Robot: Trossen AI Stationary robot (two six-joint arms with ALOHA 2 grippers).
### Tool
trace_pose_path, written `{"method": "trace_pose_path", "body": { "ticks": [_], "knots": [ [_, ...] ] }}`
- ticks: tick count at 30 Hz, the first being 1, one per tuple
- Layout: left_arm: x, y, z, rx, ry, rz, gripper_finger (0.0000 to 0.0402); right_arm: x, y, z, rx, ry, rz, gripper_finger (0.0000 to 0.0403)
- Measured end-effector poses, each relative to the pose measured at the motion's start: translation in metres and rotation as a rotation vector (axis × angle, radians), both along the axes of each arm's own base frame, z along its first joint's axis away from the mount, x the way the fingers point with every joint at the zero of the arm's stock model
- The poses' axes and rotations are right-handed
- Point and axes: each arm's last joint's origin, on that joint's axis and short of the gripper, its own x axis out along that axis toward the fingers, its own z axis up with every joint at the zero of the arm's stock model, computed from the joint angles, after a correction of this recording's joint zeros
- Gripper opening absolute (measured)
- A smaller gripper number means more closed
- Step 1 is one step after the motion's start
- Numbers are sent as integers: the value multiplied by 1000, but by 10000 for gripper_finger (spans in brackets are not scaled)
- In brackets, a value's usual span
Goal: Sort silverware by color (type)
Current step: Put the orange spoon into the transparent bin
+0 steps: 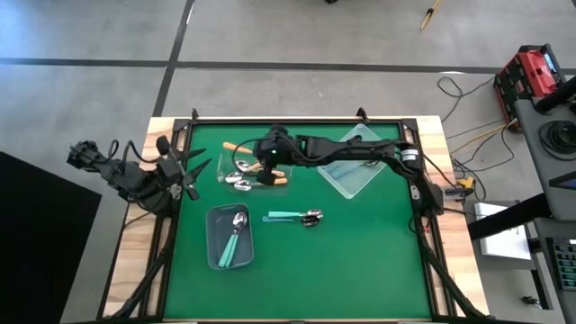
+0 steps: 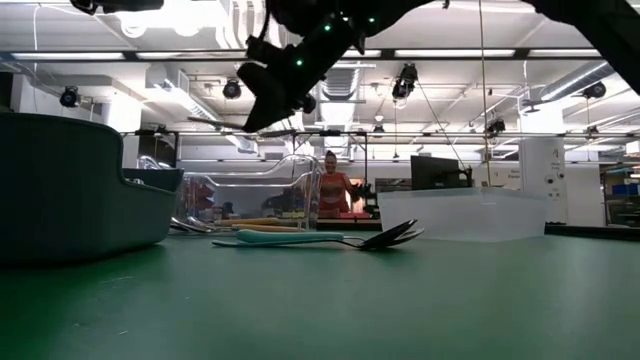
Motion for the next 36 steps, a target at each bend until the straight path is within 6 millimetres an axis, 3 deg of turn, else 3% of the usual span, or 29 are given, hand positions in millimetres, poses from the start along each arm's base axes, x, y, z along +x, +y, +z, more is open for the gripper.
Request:
{"method": "trace_pose_path", "body": {
  "ticks": [8, 14, 36],
  "knots": [
    [-1, 1, -1, 1, -1, 0, 123, 15, -2, -8, 7, 129, 50, 13],
    [-1, 1, -1, 5, 2, 0, 123, 16, -1, -13, 15, 189, 90, 13],
    [-1, 0, -1, 8, 4, -2, 123, 16, 0, -21, 73, 193, 90, 13]
  ]
}}
